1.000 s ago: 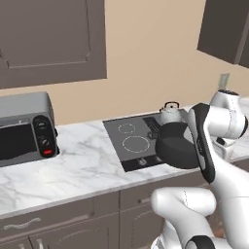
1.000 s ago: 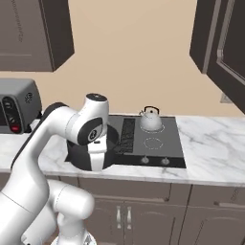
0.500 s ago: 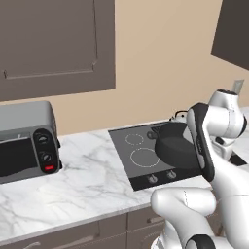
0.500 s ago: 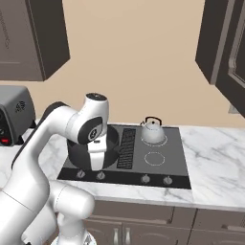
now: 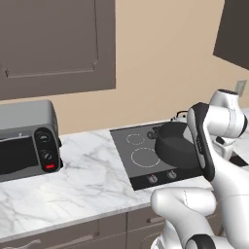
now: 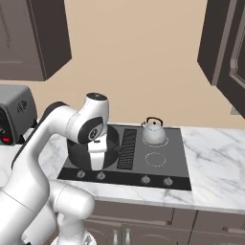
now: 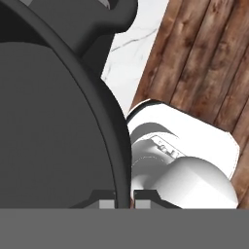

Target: Pick the kettle from the cabinet and place it on a stove burner. Then pick the pot from the counter and place it on another stove burner. Finally, turn both burners on.

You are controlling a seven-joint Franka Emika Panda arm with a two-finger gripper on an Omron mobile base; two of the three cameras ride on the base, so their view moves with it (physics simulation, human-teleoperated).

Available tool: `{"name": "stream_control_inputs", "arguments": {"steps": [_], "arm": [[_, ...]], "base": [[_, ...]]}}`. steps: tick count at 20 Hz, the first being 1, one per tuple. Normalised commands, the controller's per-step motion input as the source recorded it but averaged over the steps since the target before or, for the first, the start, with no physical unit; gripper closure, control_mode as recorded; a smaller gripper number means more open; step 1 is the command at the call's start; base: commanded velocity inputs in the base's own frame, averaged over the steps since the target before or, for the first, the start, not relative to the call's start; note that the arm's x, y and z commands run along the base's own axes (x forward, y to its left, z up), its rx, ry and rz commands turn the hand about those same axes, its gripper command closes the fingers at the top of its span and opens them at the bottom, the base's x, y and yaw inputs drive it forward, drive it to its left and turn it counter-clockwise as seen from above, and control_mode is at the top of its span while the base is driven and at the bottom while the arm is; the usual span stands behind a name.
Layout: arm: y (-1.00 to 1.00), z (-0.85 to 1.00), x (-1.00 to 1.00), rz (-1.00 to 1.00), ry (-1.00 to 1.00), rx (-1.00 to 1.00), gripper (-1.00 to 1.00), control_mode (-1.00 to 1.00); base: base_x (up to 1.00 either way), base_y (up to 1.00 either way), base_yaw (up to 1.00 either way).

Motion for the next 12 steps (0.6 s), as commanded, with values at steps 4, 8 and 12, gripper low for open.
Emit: {"name": "stream_control_inputs", "arguments": {"steps": [4, 8, 12], "arm": [[0.0, 0.0, 0.0, 0.0, 0.0, 0.0, 1.0, 1.0], [0.0, 0.0, 0.0, 0.0, 0.0, 0.0, 1.0, 1.0], [0.0, 0.0, 0.0, 0.0, 0.0, 0.0, 1.0, 1.0]], "base": [[0.11, -0.27, 0.01], [0.07, -0.27, 0.0], [0.0, -0.32, 0.0]]}}
